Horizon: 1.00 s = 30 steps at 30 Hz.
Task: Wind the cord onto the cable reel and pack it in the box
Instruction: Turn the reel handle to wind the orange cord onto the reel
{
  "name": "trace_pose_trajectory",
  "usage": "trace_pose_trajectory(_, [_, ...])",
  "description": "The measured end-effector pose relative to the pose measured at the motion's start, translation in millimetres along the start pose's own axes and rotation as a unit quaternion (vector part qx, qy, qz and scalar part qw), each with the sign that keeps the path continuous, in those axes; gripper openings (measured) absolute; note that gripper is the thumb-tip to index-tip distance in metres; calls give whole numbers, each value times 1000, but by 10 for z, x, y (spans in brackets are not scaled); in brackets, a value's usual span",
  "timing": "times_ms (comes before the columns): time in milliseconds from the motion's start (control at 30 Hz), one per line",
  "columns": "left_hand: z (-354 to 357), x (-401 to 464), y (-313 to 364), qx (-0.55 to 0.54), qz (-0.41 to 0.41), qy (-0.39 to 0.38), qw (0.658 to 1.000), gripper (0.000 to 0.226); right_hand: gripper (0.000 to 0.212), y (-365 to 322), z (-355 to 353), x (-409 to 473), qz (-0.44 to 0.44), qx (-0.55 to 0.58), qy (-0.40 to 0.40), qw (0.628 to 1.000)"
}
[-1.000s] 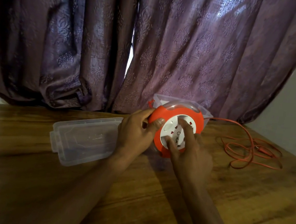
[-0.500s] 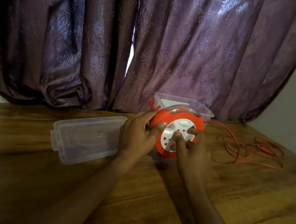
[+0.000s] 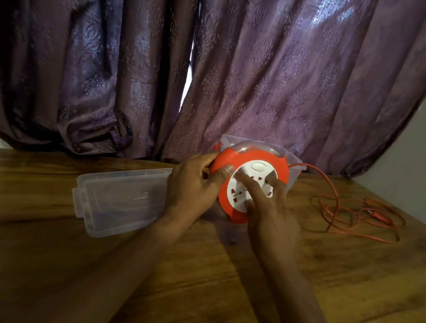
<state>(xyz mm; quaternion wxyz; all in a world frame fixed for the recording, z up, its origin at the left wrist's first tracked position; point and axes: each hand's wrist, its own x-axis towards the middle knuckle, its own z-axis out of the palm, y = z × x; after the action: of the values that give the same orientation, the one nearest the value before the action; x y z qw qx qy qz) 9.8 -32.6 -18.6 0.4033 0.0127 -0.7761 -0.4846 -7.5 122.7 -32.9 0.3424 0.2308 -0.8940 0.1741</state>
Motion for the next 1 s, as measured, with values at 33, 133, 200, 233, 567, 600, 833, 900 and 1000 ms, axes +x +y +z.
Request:
trace_pose_trajectory(33, [5, -2, 1, 1, 3, 0, 1000, 44, 71, 4, -2, -2, 1, 4, 6, 1000])
trace_pose_trajectory(133, [10, -19, 10, 6, 11, -3, 1000, 48, 58, 15, 1, -16, 23, 47, 28, 998])
trace_pose_trajectory(200, [16, -34, 29, 11, 17, -6, 1000, 46, 54, 15, 5, -28, 34, 65, 48, 996])
trace_pose_trajectory(233, [23, -41, 37, 15, 19, -7, 1000, 46, 53, 16, 10, -33, 37, 64, 57, 996])
trace_pose_trajectory(567, [98, -134, 41, 42, 43, -23, 998, 48, 48, 13, 29, -44, 227, 224, 89, 944])
trace_pose_trajectory(600, [94, -134, 36, 43, 45, -22, 998, 49, 46, 14, 27, -42, 235, 249, 85, 936])
trace_pose_trajectory(833, [34, -41, 1, 16, 23, -6, 1000, 58, 35, -3, 27, -47, 116, 206, 119, 964])
trace_pose_trajectory(900, [6, -4, -13, 13, 18, -2, 1000, 56, 42, -23, -24, -28, 64, 145, 111, 981])
trace_pose_trajectory(1000, [-26, 35, -30, 7, 12, -2, 1000, 50, 60, -79, -40, -14, 24, 67, 55, 996])
